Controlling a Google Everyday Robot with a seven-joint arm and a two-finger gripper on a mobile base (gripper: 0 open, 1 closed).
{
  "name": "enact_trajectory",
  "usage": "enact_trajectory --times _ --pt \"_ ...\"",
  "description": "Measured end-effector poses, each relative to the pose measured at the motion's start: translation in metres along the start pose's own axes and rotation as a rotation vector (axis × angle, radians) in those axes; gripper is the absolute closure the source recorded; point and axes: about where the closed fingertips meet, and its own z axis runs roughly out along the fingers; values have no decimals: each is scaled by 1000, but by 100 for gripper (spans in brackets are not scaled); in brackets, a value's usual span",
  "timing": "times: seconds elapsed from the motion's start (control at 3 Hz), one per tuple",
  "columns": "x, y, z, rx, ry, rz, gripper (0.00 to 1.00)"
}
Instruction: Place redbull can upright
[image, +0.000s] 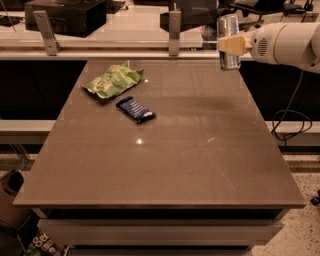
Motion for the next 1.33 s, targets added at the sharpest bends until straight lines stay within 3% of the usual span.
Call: enact_trajectory --times 0.33,1.33 --pt "-2 18 11 -42 -38 -31 100" --pt "27 59 40 -97 -87 -22 100"
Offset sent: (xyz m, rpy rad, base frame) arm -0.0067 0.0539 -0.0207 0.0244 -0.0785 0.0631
